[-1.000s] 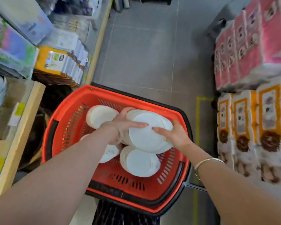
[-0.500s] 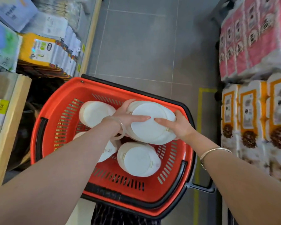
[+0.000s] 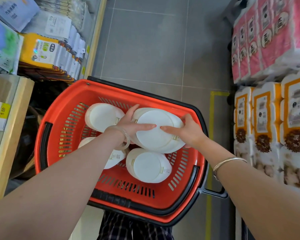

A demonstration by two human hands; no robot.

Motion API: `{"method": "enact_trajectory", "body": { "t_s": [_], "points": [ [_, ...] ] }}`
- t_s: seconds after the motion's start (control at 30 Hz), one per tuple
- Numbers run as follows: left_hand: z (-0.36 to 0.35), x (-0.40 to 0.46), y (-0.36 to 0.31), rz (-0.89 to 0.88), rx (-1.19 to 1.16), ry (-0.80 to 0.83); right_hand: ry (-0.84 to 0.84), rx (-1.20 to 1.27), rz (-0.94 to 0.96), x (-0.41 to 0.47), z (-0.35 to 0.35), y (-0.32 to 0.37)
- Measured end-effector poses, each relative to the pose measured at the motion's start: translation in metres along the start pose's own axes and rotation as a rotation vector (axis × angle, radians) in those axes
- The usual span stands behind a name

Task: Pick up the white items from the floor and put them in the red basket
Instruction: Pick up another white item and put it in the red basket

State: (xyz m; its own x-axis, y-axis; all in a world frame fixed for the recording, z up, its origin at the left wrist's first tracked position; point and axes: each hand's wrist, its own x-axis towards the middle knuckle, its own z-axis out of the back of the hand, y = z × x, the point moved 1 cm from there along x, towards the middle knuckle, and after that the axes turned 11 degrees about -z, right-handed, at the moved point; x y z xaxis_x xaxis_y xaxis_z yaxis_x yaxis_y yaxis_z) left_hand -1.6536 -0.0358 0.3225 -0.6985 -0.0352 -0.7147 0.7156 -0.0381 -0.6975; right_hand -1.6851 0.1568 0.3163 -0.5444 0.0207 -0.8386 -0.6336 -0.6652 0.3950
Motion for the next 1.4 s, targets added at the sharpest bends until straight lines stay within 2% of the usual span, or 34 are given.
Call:
{"method": "enact_trajectory", "body": {
  "t_s": [0.13,0.47,0.7,0.83,1.03,1.2,1.3,1.4],
  "points": [
    [0.001,-0.001,0.002,-0.006,-0.001,-0.001,-0.025,0.06,-0.012,-0.003,-0.001,-0.004],
    [0.015,-0.016,-0.009,-0.027,0.054,0.023,-0.151,0.012,0.003,-0.025,0.007,0.007],
    [0.039,-0.078,-0.029,-0.098,0.12,0.01,-0.253,-0.167,-0.006,-0.079,0.012,0.044],
    [0.065,-0.128,-0.029,-0.116,-0.027,-0.177,-0.207,-0.279,0.118,-0.119,-0.008,0.087],
    [0.106,-0.242,-0.003,-0.108,-0.324,-0.486,0.038,-0.321,0.382,-0.196,-0.087,0.132],
    [0.128,-0.358,0.051,-0.142,-0.512,-0.735,0.295,-0.515,0.534,-0.269,-0.166,0.13],
    [0.134,-0.439,0.1,-0.155,-0.597,-0.845,0.397,-0.713,0.661,-0.325,-0.228,0.117],
    [0.122,-0.523,0.158,-0.164,-0.707,-1.037,0.515,-0.874,0.758,-0.396,-0.291,0.091]
  ]
}}
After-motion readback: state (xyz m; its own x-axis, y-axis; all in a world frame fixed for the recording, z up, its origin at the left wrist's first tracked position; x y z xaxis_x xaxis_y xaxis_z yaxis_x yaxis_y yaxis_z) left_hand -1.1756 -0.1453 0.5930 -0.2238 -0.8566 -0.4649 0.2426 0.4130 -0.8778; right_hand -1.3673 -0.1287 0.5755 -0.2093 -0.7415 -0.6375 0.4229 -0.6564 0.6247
